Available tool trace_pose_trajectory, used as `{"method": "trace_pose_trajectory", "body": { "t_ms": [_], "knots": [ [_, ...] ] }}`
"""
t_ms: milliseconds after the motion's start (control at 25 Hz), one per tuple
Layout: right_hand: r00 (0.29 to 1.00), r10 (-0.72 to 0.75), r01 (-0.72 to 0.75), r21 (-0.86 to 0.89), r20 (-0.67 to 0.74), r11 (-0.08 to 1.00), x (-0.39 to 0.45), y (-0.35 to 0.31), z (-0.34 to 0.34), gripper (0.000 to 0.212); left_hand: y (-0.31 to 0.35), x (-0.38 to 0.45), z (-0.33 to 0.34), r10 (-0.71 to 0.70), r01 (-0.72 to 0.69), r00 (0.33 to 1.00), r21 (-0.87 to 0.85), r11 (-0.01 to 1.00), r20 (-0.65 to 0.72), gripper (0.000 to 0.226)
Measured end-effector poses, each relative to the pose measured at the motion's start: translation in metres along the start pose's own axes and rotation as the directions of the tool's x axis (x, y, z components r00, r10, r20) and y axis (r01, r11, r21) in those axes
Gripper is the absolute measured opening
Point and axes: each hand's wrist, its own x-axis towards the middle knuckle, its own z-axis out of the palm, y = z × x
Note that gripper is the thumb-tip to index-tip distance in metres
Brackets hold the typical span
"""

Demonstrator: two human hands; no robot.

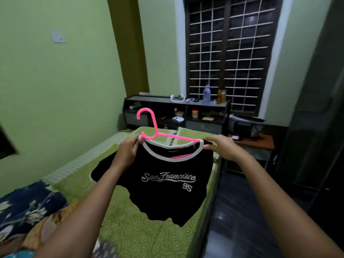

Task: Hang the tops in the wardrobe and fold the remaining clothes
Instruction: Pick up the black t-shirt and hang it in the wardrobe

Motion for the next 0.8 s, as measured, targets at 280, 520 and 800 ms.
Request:
{"method": "trace_pose_trajectory", "body": {
  "t_ms": [280,520,800],
  "knots": [
    [0.934,-0.063,0.025,-0.112,-0.351,0.993,0.026,0.127,-0.048,0.022,0.083,0.111,0.117,0.057,-0.048,0.997,-0.172,0.984,0.047,0.023],
    [0.807,0.171,0.011,0.302,-0.566,0.953,0.043,0.218,-0.097,0.024,0.132,0.174,0.232,0.229,-0.194,0.964,-0.23,0.954,0.134,0.02],
    [0.802,0.199,-0.045,0.276,-0.563,0.96,0.066,0.331,-0.108,0.008,0.166,0.271,0.351,0.279,-0.224,0.954,-0.36,0.906,0.108,0.024]
  ]
}}
